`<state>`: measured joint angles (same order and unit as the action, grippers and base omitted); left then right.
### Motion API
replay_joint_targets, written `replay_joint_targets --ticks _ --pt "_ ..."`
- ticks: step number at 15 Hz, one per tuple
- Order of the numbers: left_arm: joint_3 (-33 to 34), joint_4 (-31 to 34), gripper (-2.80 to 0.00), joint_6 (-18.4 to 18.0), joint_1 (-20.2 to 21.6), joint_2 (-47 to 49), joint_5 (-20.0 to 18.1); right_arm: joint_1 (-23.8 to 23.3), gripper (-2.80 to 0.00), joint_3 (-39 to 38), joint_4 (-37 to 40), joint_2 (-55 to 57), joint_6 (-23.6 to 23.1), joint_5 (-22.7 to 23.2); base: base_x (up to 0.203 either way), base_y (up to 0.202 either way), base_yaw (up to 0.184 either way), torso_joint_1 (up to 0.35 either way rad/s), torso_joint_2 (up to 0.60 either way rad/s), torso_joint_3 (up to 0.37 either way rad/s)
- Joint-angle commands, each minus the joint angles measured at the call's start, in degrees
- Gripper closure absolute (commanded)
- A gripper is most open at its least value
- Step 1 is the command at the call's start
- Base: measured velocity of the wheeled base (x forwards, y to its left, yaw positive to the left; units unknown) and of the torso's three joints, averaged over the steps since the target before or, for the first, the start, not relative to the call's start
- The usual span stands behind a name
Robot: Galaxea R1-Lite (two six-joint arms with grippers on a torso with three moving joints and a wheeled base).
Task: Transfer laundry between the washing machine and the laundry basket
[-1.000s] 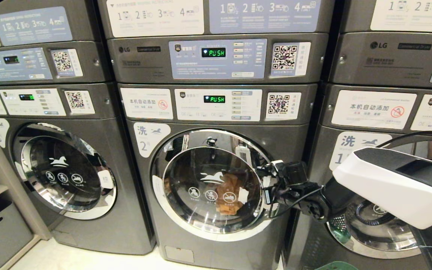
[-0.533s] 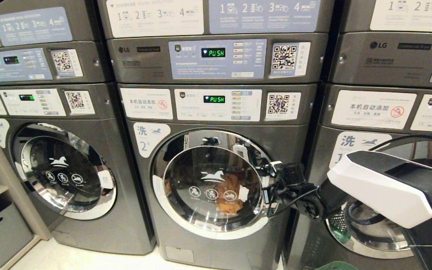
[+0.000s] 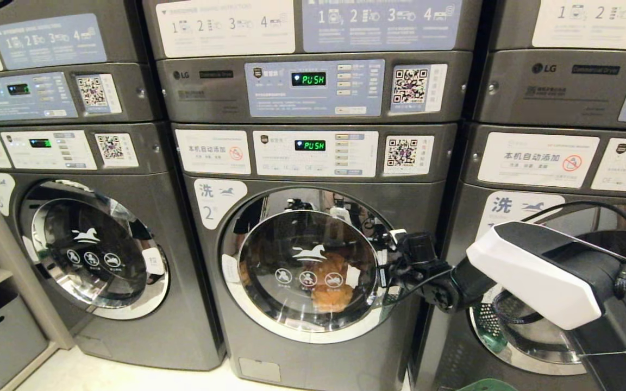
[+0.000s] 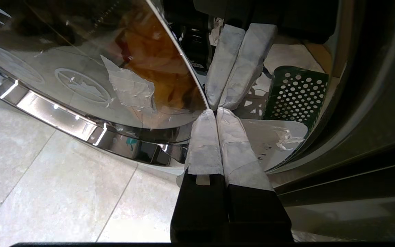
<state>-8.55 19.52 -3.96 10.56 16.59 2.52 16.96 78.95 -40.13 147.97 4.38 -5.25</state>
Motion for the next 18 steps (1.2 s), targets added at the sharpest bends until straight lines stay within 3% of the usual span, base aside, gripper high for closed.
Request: replay_joint_targets --ticks 1,5,7,13,15,18 --pt "0.0 0.7 0.0 -0.3 0.2 -0.3 -0.2 -0.9 0.0 2.2 -0.9 2.0 0.0 -1.6 0.0 0.0 0.0 0.0 0.0 0.0" --pt "0.0 1.2 0.0 -0.3 0.2 -0.3 -0.6 -1.3 0.0 1.7 -1.0 1.4 0.1 -2.8 0.0 0.0 0.0 0.0 0.0 0.0" --pt "0.0 1.8 0.0 -0.4 0.2 -0.3 -1.8 -1.2 0.0 -3.1 -0.6 -3.0 0.0 -2.0 0.0 0.0 0.0 0.0 0.0 0.0" --pt "0.2 1.8 0.0 -1.4 0.1 -0.3 -3.6 2.8 0.0 -31.4 1.4 -32.4 -0.6 3.5 0.0 0.0 0.0 0.0 0.0 0.0" --pt "0.2 1.8 0.0 -1.4 0.2 -0.3 -4.2 4.3 0.0 -40.4 1.6 -43.9 -0.9 2.6 0.0 0.0 0.0 0.0 0.0 0.0" --pt "0.3 1.6 0.0 -1.4 0.1 -0.4 -4.3 6.5 0.0 -53.8 1.8 -62.7 -3.6 -2.2 0.0 0.0 0.0 0.0 0.0 0.0"
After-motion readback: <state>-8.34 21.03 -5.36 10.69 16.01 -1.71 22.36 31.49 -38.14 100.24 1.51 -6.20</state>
